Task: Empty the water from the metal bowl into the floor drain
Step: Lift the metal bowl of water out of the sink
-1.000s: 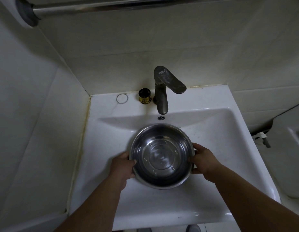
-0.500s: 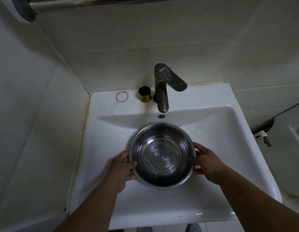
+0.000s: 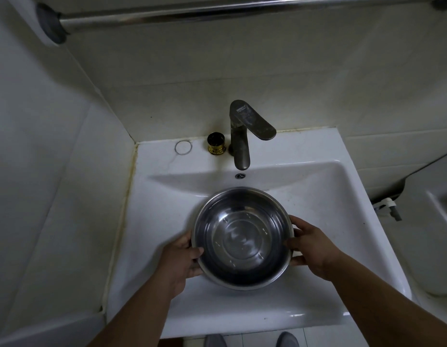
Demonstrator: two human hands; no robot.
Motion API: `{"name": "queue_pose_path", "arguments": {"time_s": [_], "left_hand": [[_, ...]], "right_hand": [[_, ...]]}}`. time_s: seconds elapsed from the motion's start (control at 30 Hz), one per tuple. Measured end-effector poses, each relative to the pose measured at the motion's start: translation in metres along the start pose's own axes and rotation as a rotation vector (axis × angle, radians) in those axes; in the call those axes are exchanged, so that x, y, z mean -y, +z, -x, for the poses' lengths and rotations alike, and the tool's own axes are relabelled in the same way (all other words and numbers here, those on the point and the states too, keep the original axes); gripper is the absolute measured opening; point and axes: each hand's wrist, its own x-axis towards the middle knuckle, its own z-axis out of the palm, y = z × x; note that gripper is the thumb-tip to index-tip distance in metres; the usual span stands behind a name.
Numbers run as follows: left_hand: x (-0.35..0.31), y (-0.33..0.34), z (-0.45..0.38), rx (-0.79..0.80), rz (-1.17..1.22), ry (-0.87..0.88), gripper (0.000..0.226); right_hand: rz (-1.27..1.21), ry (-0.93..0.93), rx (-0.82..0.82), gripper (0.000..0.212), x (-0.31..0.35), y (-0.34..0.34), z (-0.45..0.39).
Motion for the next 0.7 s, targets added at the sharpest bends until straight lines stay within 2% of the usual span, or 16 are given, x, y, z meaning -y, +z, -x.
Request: {"name": "queue_pose_path", "arguments": {"time_s": [0.4, 0.7], "left_hand": [[-0.018, -0.003, 0.051, 0.111, 0.038, -0.007, 0.04], [-0.021, 0.006, 0.096, 0.108, 0.031, 0.029, 0.041]], "right_hand": [[-0.044, -0.019, 0.045, 0.073, 0.004, -0.015, 0.046], [-0.032, -0.039, 0.044, 0.071, 0.014, -0.022, 0.092]]}}
